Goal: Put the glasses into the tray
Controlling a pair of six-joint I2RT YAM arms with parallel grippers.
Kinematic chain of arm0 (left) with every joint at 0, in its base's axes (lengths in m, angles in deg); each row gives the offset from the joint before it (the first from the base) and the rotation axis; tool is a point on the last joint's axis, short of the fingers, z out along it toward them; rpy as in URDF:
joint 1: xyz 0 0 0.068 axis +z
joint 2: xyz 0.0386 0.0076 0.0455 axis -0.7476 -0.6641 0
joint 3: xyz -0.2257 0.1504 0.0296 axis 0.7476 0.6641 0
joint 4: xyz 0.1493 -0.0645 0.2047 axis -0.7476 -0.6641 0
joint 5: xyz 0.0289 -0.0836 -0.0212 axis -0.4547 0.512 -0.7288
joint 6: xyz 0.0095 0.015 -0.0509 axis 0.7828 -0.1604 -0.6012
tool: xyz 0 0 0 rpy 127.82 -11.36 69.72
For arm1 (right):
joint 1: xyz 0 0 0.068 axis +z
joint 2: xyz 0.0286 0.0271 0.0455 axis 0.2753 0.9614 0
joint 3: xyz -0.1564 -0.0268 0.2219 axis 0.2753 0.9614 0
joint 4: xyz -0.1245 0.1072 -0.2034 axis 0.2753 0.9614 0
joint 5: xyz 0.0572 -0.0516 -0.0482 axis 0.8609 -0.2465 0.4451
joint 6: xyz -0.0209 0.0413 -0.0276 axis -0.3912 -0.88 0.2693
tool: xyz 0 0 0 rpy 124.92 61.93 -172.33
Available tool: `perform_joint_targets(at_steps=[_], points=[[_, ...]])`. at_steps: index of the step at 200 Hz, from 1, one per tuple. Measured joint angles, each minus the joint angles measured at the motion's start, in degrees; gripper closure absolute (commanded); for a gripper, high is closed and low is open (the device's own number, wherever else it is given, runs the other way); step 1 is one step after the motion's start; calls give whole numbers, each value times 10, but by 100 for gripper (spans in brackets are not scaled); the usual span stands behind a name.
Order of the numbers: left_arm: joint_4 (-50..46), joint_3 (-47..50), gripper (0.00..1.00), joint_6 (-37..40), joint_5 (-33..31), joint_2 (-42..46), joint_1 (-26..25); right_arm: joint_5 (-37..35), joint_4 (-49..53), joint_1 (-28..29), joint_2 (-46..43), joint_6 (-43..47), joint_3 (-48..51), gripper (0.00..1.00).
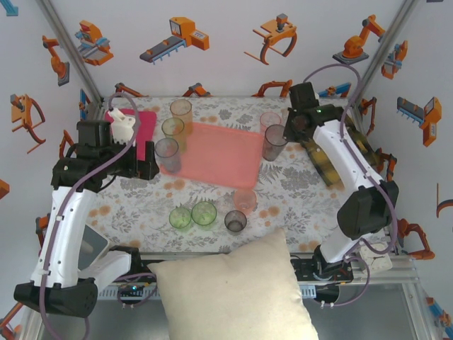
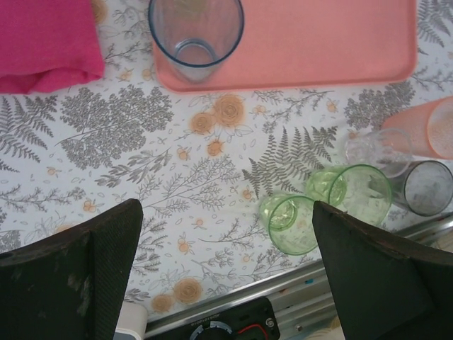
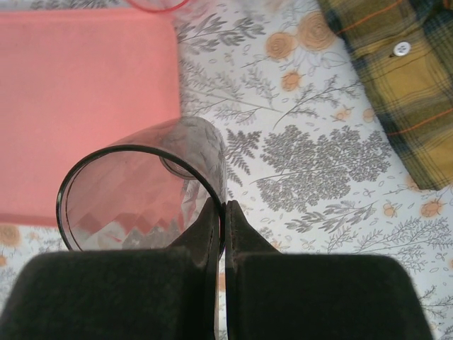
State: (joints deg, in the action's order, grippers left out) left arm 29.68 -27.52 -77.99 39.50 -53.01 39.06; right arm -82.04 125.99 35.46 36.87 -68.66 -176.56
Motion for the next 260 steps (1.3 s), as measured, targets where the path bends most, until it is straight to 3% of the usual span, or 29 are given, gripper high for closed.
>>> perform_joint_targets(at_steps=[67,126,166,260], points=[[14,3,3,-17,-14,-9,57,-38,31,174,44,1,-143,99],[17,9,3,-22,0,-7,71,-67,45,305,204,8,-275,98],[18,12,3,-26,12,-7,75,-66,48,338,262,10,-306,98],[22,20,3,-28,23,-6,77,-66,33,340,287,9,-320,98]])
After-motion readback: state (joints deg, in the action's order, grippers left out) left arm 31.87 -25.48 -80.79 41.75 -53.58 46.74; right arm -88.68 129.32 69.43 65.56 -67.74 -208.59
